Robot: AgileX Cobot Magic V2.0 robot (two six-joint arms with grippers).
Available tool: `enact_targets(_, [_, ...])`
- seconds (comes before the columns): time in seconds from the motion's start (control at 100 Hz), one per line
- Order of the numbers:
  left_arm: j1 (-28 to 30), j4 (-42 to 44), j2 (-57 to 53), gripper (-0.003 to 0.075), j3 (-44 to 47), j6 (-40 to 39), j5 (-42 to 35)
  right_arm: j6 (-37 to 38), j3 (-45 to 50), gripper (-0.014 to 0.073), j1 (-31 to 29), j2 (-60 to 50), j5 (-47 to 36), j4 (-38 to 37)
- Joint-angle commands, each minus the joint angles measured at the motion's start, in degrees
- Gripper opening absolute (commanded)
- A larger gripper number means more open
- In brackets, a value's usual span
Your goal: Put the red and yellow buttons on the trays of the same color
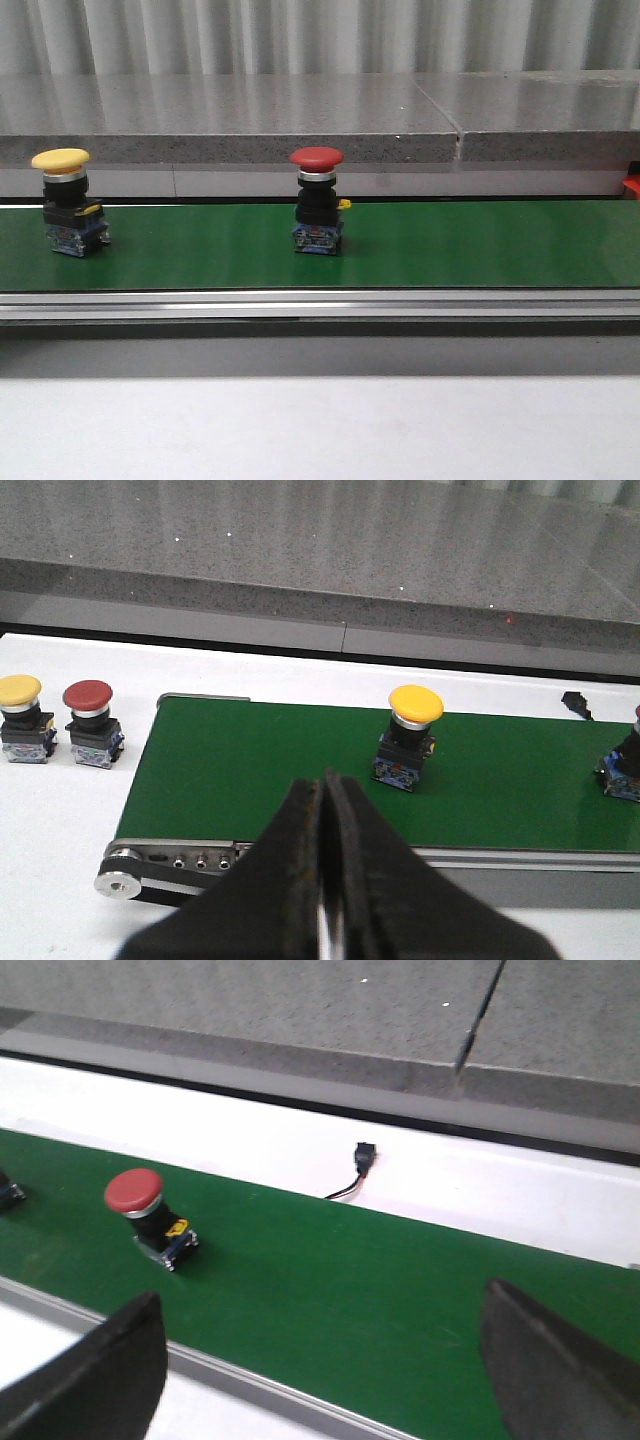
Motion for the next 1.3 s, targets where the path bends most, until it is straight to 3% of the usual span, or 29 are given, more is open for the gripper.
enact_targets(0.0, [-0.48,0.00,0.72,-0.0021,-1.34,-0.17,-3.91,-3.92,-3.35,0.0633,3.06,3.81,-1.19,3.52])
enact_targets(0.2, [-0.48,0.00,0.72,-0.0021,-1.34,-0.17,-3.91,-8.72,-7.42,0.0633,11.95,15.71,-2.56,3.47])
enact_targets(0.45, [-0.48,0.00,0.72,-0.0021,-1.34,-0.17,-3.91,-12.62,-14.37,0.0633,18.82,31.06,-3.01,3.41])
enact_targets(1.02, [-0.48,0.00,0.72,-0.0021,-1.34,-0.17,-3.91,-12.62,-27.77,0.0630,23.63,50.16,-4.07,3.41])
enact_targets(1.14, [-0.48,0.00,0.72,-0.0021,-1.34,-0.17,-3.91,-12.62,-28.49,0.0542,23.63,51.70,-4.29,3.41])
enact_targets(1.29, [-0.48,0.00,0.72,-0.0021,-1.34,-0.17,-3.91,-12.62,-28.50,0.0279,23.63,51.85,-4.37,3.36])
